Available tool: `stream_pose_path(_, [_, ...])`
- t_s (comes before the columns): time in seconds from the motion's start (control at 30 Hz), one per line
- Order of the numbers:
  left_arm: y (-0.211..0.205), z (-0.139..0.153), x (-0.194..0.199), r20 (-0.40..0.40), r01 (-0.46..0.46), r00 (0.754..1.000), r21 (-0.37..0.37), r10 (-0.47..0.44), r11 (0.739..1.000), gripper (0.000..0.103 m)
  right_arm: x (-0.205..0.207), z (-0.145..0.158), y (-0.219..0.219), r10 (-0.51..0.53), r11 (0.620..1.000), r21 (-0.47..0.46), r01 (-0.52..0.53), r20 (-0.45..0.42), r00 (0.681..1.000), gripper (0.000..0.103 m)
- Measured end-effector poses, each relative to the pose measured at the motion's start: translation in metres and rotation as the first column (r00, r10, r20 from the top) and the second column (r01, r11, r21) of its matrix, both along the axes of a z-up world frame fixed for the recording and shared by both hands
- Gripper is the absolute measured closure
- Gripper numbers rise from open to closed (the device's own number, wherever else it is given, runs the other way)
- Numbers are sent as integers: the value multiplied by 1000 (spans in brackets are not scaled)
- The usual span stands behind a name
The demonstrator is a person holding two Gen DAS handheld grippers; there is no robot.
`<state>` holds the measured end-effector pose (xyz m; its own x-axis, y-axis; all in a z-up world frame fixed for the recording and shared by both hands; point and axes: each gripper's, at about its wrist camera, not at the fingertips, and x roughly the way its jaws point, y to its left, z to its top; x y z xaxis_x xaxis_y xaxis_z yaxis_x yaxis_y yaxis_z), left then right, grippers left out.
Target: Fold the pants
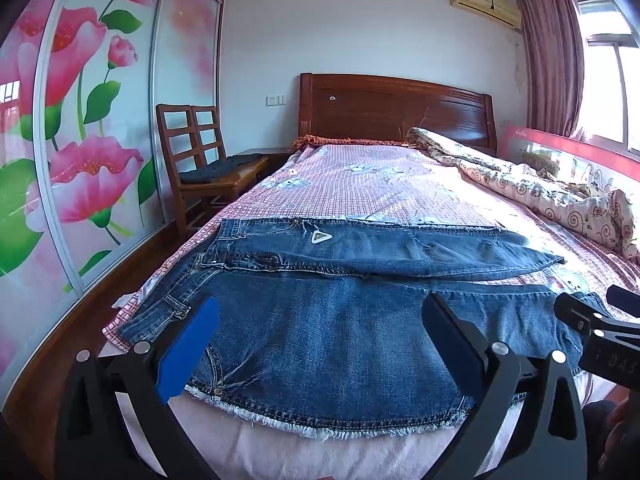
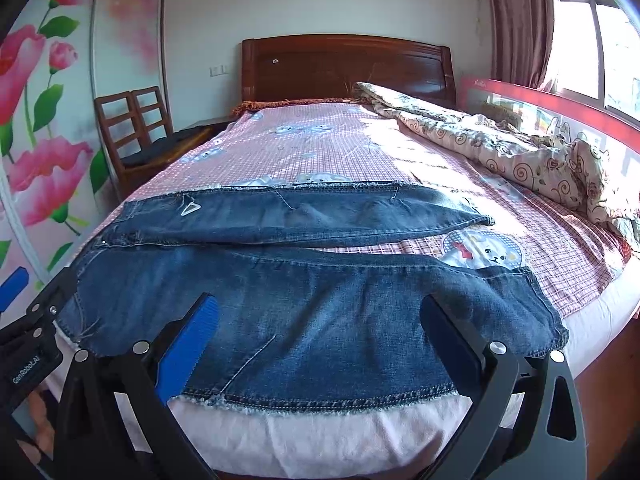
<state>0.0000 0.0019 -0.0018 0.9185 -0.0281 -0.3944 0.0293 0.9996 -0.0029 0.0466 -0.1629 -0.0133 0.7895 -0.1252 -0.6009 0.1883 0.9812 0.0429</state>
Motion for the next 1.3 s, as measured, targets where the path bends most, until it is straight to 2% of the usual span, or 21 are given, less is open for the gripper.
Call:
stream_pose_path(0.23, [0, -1, 1, -21, 0, 1000, 13, 0, 1000, 2, -1, 2, 0, 6, 1000, 5, -6, 7, 1000, 3])
stream_pose_path(0.57, [-2, -1, 0, 9, 2, 1000, 26, -3, 1000, 2, -1, 3, 2, 7, 1000, 7, -7, 5, 1000, 3])
stream_pose_path(0.77, [-1, -1, 1, -10, 4, 1000, 13, -4, 1000, 2, -1, 2, 0, 7, 1000, 12, -7, 7, 1000, 3])
stream_pose_path(1.3, [1, -2, 1, 0, -2, 1000, -18, 2, 1000, 2, 1, 0, 0, 5, 1000, 19, -5, 0, 1000, 3])
